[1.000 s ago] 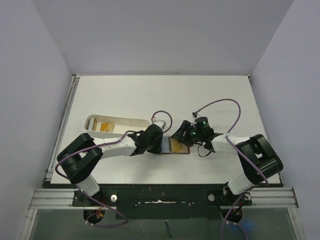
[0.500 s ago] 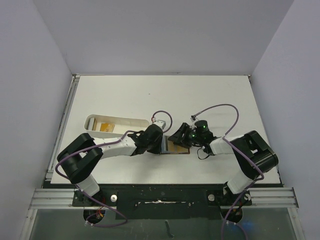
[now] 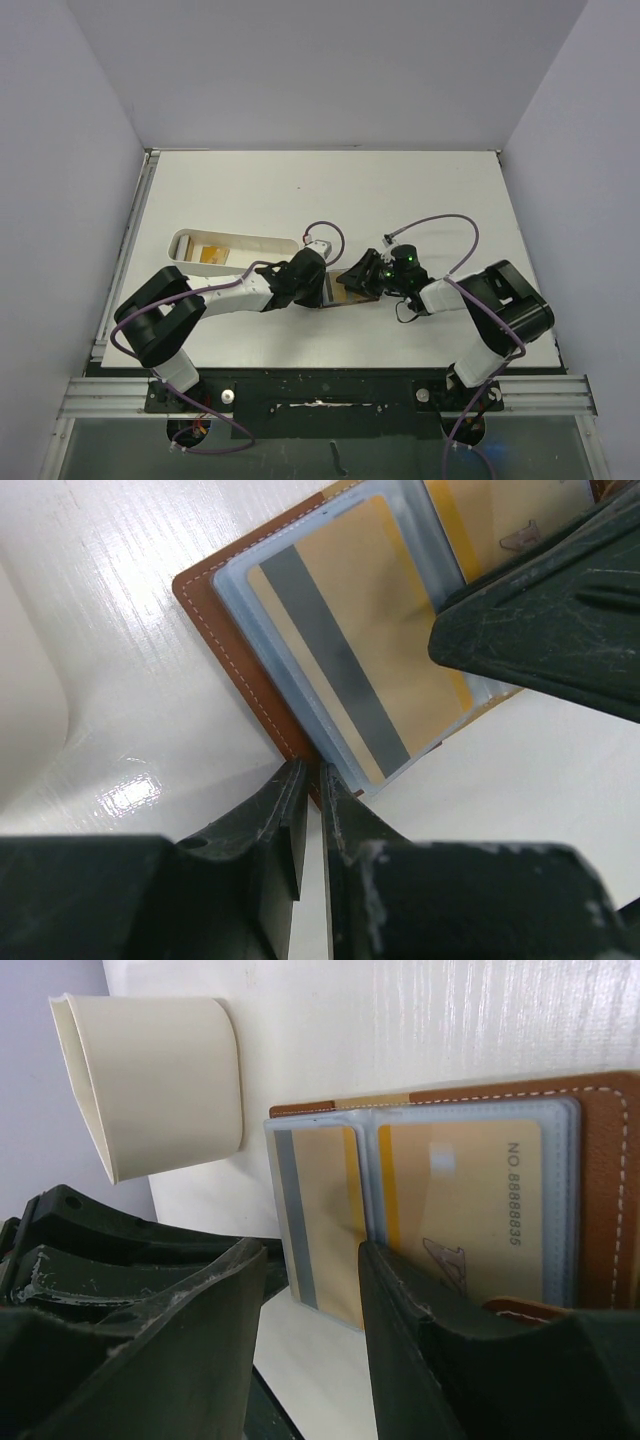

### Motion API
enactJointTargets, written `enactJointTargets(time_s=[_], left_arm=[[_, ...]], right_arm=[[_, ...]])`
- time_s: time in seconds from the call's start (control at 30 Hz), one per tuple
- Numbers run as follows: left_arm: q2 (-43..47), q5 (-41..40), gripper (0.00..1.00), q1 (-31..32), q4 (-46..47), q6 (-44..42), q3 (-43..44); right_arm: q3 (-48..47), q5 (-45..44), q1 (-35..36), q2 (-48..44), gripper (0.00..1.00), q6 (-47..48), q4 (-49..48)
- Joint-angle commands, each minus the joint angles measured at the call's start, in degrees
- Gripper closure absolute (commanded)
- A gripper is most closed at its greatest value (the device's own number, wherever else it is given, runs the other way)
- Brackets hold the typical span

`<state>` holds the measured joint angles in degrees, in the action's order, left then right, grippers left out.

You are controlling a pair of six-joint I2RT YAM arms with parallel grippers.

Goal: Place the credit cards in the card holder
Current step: Insert the credit card into the card holder.

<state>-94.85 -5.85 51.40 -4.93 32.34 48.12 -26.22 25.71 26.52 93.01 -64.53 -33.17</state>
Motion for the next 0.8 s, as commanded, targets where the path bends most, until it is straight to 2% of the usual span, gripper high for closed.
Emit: enactJointTargets(time_s=[0.0,0.1,0.23,0.4,0.5,0.63,0.67,0.73,0.77], left_arm=[[0.6,-0.5,0.9,-0.1,3.9,0.3,0.0],[1.3,-0.6,0.89,-0.1,3.2,0.3,0.1],[3.3,-2.0,0.81,0.0,0.8,0.4,1.0],[5.0,-3.0,0.74,0.0,-3.1,-0.2,4.1],[4.3,-4.9,0.73,-0.1,-7.4,0.1,7.0],[6.1,-6.2,0.72,-0.1,-8.0,0.7,7.3],[6.8,-6.5,0.69,-0.1,-7.8,0.7,7.1],[8.5,-7.3,0.51,-0.2,-7.7,0.8,7.1],[9.4,-7.7,0.48,-0.3,-7.8,0.7,7.1]], right_arm=[[0.3,4.8,0.9,0.9,0.58,-1.1,-6.0],[0.0,5.0,0.5,-0.8,0.57,1.3,-2.6],[-2.8,1.3,-0.1,-5.8,0.56,9.0,11.7],[-7.6,-8.5,-0.1,-12.1,0.52,18.8,31.3],[-10.1,-15.0,-0.2,-15.1,0.51,23.3,38.8],[-13.6,-23.1,0.0,-17.3,0.49,26.3,46.6],[-14.3,-24.9,0.1,-17.5,0.49,26.9,48.1],[-15.4,-28.0,0.4,-17.5,0.48,28.0,50.3],[-15.9,-29.3,0.5,-17.5,0.48,28.4,51.1]])
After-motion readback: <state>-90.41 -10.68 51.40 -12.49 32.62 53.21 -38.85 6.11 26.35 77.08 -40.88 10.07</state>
